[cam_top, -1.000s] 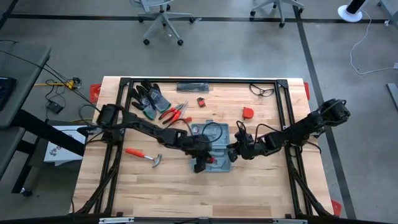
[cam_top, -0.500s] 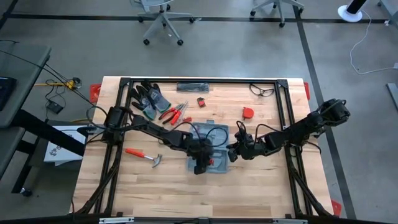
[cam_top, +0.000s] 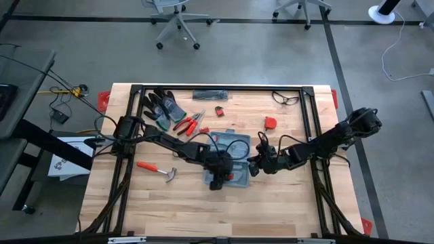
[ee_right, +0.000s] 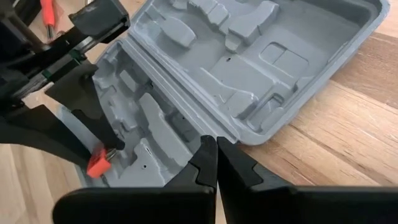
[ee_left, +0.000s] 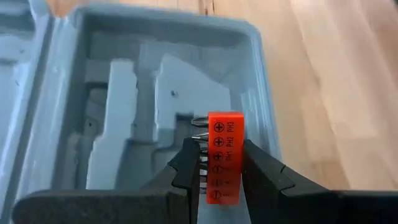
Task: Prefit tool cases
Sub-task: Put the bottom screwdriver bit set into the gray prefit tool case
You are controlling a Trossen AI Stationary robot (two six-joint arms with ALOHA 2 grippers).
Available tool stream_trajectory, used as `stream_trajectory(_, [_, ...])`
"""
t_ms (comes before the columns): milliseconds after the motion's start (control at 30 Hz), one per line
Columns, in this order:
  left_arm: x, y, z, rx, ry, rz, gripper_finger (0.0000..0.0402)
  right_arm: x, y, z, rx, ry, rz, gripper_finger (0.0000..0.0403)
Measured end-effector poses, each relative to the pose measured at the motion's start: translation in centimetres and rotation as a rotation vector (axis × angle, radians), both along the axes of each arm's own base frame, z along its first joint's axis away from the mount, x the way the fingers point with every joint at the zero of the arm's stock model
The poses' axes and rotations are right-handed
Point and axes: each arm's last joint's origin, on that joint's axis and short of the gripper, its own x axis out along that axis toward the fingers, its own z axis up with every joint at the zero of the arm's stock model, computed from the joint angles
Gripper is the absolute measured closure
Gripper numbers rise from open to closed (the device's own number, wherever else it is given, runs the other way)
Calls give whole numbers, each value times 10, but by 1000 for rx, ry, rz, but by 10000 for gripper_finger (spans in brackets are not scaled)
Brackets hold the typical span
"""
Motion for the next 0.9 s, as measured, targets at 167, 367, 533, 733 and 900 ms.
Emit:
stream_trajectory(167, [0, 1, 0, 32, -10, -14, 327, 0, 0, 0, -2, 5, 0, 402])
stream_trajectory(367, [2, 2, 2, 37, -14, -1, 327, -1, 0, -1, -4, 10, -1, 402])
stream_trajectory(533, [11, 2, 15, 56, -69, -24, 327, -1, -1, -1, -6, 13, -2, 402])
stream_trajectory(733, [6, 4, 11, 82, -7, -13, 327, -1, -1, -1, -6, 13, -2, 402])
stream_trajectory(900, [4, 4, 9, 118, 21, -19, 327, -1, -1, -1, -12, 19, -5, 402])
